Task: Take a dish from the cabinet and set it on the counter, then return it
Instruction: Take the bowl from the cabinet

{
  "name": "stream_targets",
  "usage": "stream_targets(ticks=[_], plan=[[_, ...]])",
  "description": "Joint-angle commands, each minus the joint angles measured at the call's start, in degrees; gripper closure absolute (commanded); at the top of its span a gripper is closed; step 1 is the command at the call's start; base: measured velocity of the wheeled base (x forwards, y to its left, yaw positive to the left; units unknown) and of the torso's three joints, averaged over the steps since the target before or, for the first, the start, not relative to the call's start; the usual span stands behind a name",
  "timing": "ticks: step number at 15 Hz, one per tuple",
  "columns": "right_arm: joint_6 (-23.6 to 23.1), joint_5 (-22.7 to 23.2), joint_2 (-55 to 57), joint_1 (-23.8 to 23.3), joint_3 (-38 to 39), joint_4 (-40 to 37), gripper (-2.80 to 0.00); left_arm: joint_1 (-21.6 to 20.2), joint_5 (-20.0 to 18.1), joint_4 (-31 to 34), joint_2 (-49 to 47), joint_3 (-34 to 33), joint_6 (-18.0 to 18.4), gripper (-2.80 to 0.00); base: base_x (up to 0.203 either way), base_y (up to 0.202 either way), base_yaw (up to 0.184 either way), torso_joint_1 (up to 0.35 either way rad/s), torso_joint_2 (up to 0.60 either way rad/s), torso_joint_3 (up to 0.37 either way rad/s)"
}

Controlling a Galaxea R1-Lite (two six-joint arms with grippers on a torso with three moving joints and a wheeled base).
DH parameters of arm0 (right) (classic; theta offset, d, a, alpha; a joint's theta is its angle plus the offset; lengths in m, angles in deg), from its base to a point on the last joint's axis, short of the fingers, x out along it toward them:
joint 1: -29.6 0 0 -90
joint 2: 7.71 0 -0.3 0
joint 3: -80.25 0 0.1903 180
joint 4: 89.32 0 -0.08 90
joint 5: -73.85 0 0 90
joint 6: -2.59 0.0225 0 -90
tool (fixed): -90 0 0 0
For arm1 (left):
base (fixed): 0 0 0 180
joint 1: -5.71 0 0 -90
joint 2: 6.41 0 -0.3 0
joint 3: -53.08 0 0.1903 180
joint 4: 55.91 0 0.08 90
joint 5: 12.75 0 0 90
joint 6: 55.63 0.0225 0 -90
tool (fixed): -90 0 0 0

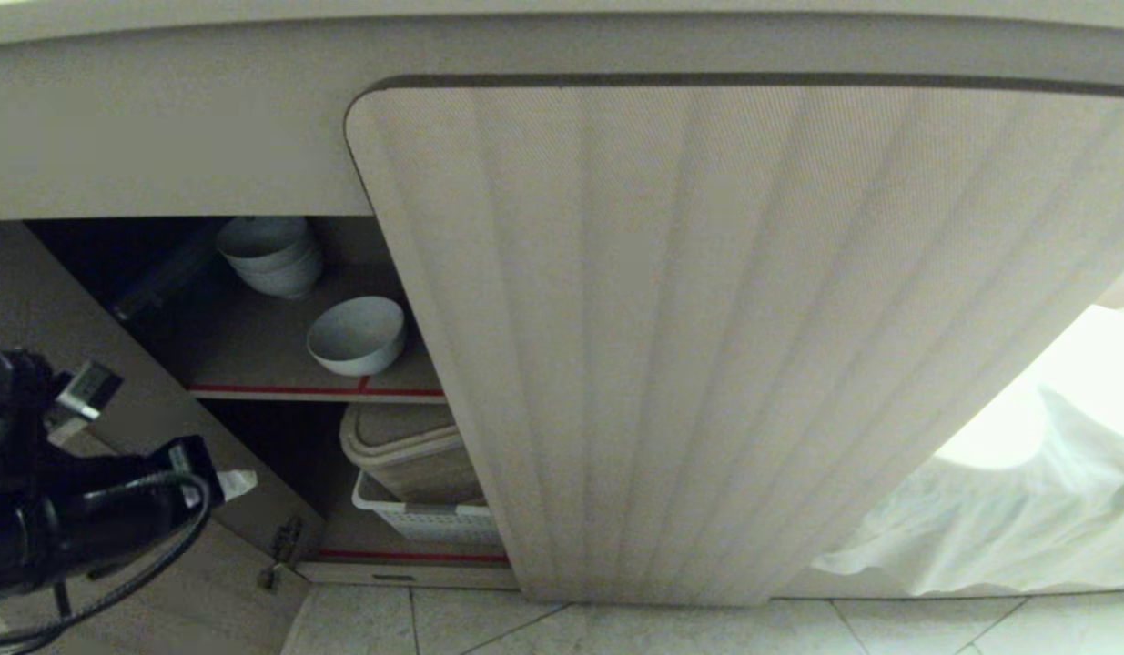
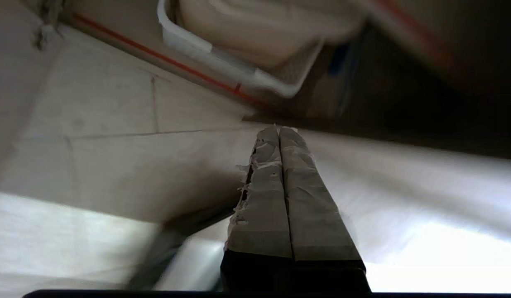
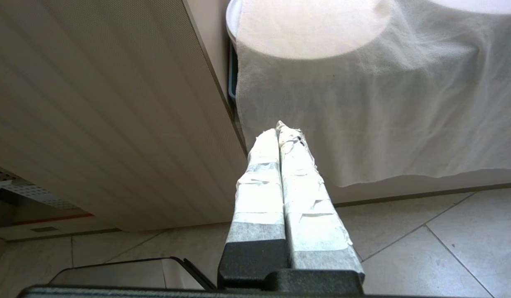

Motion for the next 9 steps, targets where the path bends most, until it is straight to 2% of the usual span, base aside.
stream_targets(ticks=[1,5,9], plan=[[0.07,-0.07,0.0,0.02,0.01,0.04,0.0,1.35,2.24,0.02,-5.82,3.02,-7.82,0.0,0.0,0.0,0.0,0.0,0.0,0.0],[0.07,-0.08,0.0,0.02,0.01,0.04,0.0,1.97,3.47,0.01,-10.34,7.44,-14.73,0.0,0.0,0.0,0.0,0.0,0.0,0.0],[0.07,-0.08,0.0,0.02,0.01,-0.03,0.0,1.82,5.84,0.11,-14.09,10.64,-15.82,0.0,0.0,0.0,0.0,0.0,0.0,0.0]])
